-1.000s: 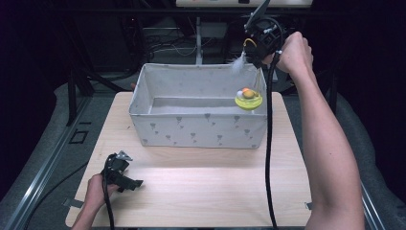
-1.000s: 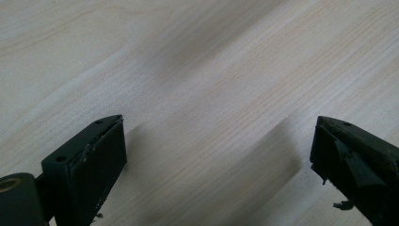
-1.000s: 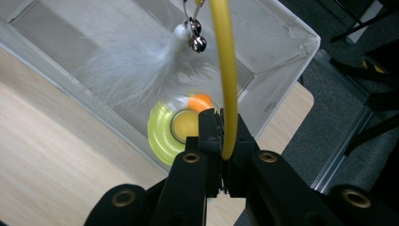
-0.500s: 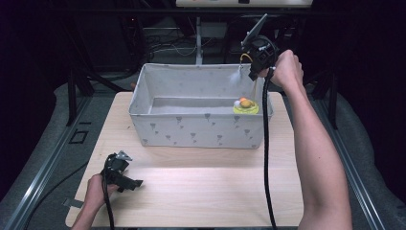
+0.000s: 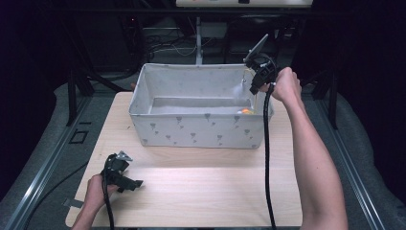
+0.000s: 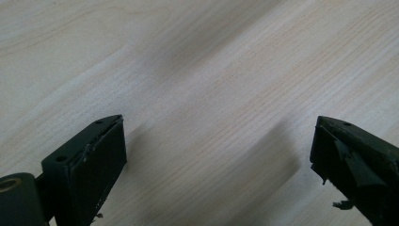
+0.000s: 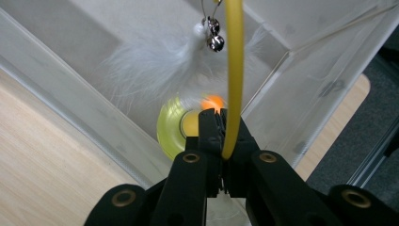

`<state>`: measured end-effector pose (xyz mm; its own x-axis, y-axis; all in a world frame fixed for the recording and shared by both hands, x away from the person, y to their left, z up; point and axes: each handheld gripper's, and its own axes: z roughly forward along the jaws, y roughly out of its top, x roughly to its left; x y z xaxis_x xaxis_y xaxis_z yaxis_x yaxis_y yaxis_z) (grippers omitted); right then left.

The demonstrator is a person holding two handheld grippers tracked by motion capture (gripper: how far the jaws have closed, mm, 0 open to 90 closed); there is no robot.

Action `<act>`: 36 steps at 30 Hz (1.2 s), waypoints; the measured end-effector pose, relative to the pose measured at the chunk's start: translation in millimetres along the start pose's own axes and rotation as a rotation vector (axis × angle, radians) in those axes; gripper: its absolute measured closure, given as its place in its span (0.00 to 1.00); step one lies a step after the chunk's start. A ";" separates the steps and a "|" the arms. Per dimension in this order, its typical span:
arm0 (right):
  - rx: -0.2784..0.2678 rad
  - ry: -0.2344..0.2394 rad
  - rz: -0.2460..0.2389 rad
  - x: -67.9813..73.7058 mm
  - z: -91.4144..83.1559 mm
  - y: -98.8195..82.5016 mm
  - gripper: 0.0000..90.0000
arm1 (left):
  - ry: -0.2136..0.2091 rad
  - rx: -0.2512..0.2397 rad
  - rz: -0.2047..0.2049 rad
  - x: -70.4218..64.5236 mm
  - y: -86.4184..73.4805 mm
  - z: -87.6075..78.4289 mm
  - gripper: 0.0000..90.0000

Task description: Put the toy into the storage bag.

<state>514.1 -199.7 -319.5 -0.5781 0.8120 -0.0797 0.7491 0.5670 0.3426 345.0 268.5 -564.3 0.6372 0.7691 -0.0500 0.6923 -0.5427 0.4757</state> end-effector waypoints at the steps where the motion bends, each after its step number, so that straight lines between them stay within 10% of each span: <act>1: 0.013 -0.001 -0.004 -0.6 3.7 -1.7 0.98 | 0.003 -0.001 -0.003 0.3 0.1 0.6 0.05; 36: 0.136 0.004 -0.020 -1.3 54.7 -28.6 0.98 | 0.004 -0.004 0.002 -1.3 0.5 1.3 0.05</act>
<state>511.1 -209.4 -380.5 -0.5946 0.7998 -0.0817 0.7741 0.5970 0.2106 345.0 266.8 -565.1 0.6375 0.7691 -0.0456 0.6895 -0.5431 0.4792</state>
